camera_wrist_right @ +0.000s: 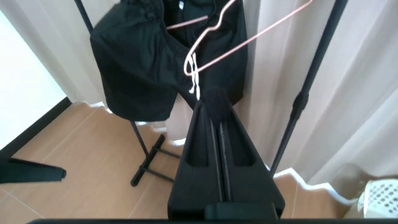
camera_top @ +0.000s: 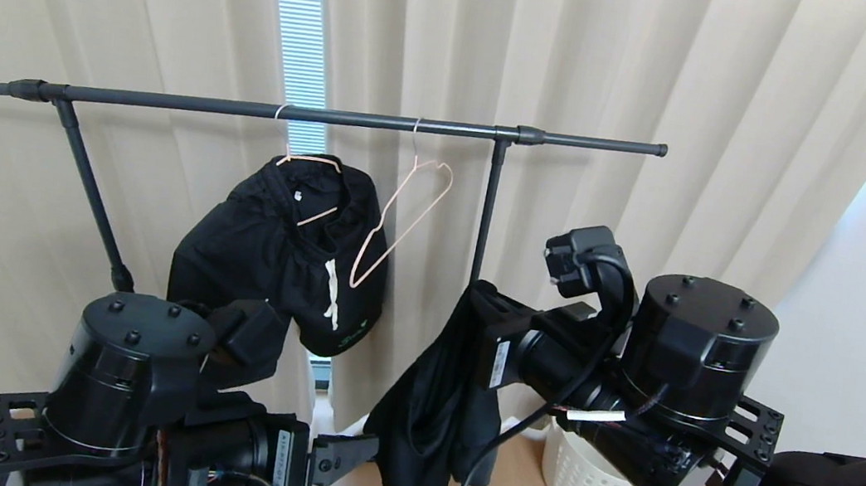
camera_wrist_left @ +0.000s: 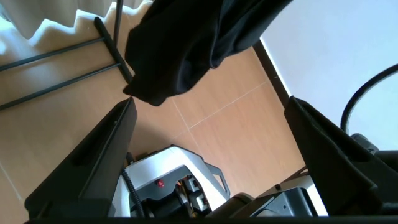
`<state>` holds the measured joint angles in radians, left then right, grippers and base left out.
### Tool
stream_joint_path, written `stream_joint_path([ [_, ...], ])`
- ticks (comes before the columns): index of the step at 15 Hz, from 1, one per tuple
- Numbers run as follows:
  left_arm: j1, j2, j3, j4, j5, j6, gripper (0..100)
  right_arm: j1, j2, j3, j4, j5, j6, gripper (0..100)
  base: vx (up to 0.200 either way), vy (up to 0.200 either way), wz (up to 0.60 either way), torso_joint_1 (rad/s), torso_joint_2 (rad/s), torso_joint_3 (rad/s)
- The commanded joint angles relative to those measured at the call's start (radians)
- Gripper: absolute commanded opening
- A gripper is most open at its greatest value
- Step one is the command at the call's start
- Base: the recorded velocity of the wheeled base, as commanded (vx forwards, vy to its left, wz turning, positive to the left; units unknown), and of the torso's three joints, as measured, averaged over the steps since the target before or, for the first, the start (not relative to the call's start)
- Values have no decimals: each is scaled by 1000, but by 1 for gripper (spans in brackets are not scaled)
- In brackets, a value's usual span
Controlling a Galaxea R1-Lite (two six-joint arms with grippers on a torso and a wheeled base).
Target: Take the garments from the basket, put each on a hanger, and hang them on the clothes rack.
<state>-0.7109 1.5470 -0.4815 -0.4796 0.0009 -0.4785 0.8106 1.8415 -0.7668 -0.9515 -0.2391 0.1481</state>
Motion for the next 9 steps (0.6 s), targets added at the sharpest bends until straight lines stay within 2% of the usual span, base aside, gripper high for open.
stream_joint_path([
  [1,-9,-2,-2,-2,14,0,100,22,12,-6,-3,-5,-1,0,0,0,0,0,0,0],
  [5,-18,-4,-20,-25,21,37,100,44,12,-22,-3,-8,4,0,0,0,0,0,0,0],
  [6,-29,-4,-43,-45,54,115,100,45,12,-22,-3,-29,4,0,0,0,0,0,0,0],
  [9,-47,53,-68,-60,57,146,100,45,8,-22,-4,-45,5,0,0,0,0,0,0,0],
])
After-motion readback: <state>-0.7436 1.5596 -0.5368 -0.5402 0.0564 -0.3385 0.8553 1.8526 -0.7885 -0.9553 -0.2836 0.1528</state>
